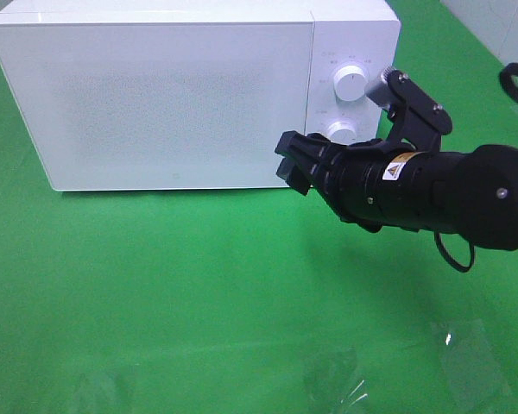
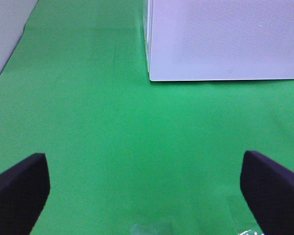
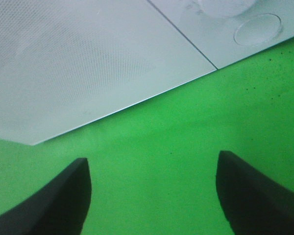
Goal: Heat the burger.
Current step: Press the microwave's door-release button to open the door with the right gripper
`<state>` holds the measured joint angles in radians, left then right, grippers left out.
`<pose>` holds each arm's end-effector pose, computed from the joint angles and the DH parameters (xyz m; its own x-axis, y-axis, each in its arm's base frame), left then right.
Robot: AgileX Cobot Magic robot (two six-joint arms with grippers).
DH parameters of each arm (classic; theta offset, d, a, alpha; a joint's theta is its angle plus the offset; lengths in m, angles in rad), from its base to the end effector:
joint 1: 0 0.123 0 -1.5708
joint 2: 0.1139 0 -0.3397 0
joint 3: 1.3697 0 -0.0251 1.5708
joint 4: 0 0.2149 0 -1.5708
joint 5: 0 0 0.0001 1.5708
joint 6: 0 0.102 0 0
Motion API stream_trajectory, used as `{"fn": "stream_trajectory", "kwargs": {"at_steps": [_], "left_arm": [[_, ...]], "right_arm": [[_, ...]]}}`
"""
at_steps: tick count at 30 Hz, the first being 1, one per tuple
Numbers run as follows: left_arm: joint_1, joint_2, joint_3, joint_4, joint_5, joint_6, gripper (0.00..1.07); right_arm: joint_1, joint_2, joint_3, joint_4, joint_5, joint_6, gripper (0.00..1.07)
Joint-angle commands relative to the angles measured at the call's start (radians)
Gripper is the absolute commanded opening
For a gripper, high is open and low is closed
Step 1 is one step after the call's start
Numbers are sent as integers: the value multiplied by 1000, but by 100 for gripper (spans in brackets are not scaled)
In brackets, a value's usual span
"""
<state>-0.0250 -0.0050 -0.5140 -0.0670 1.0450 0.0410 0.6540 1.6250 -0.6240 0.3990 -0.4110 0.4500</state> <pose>-0.0833 -0.0038 0.2597 -0.4233 0.0179 -0.9058 0.0805 0.9966 -0.0179 0.2435 0.1668 0.2519 -0.6364 0.4213 -0.6462 -0.0440 0.8165 0.5756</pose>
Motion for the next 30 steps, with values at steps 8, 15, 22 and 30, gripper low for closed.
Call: {"fn": "stream_trajectory", "kwargs": {"at_steps": [8, 15, 22, 30], "left_arm": [[4, -9, 3, -8, -10, -2, 98], [4, -9, 3, -8, -10, -2, 98], [4, -9, 3, -8, -10, -2, 98], [4, -9, 3, -8, -10, -2, 98]], "right_arm": [[-62, -176, -11, -9, 238, -450, 68], [-197, -254, -66, -101, 526, -526, 68], [-238, -350, -123, -209, 796, -525, 68], [-238, -468, -124, -241, 971, -517, 68]]}}
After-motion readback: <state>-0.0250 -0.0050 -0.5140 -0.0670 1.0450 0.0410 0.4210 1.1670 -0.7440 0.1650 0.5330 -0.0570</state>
